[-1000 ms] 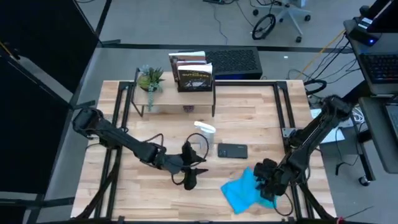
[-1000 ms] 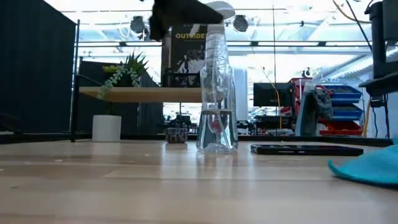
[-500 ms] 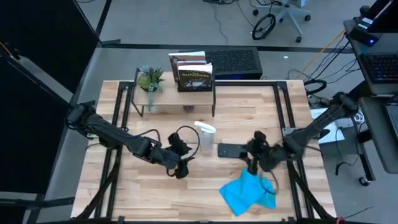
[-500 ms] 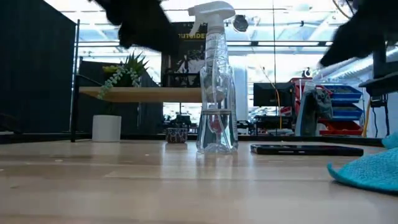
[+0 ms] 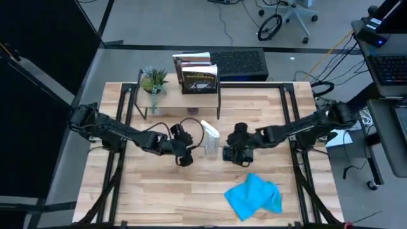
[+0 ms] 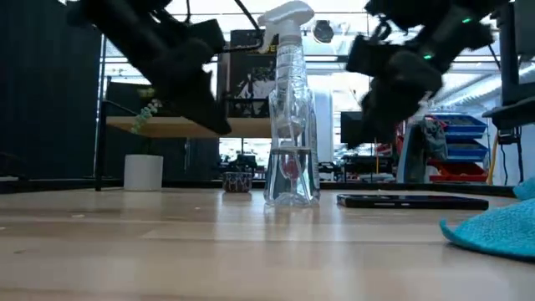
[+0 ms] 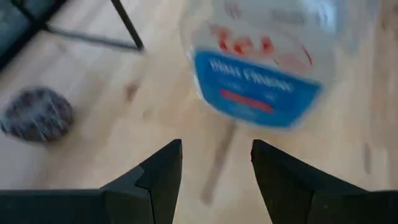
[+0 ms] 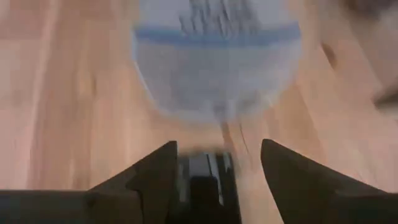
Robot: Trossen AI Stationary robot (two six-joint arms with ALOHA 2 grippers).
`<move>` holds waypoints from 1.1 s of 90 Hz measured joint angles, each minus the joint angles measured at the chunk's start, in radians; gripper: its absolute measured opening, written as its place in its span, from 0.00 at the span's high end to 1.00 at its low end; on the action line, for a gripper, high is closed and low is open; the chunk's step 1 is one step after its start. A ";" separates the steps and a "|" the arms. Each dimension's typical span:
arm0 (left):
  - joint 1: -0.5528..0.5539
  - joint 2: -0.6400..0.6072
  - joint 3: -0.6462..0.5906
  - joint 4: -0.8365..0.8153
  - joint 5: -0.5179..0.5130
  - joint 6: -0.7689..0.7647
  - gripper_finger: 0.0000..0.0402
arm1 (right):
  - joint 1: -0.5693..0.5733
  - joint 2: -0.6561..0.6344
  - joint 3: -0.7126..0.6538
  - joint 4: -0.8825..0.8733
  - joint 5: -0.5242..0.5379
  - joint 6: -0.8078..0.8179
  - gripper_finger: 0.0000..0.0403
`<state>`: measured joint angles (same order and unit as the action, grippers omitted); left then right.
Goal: Apply microfiber cloth
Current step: Spray the back of the black cellphone using the transparent spray bottle
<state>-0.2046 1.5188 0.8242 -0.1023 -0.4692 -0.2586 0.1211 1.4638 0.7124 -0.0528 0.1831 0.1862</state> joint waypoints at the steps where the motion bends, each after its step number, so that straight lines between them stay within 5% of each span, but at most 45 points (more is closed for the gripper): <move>1: 0.004 0.000 0.000 0.007 0.004 0.009 0.56 | -0.003 0.004 0.000 0.009 -0.002 -0.006 0.47; 39: 0.050 0.057 0.000 0.254 0.176 0.054 0.56 | 0.013 0.106 0.000 0.211 -0.007 -0.033 0.47; 99: -0.153 0.101 0.000 0.290 0.185 -0.227 0.56 | 0.242 0.106 0.000 0.318 -0.002 0.136 0.47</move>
<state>-0.3572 1.6202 0.8246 0.1872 -0.2837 -0.4854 0.3633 1.5700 0.7120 0.2654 0.1814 0.3218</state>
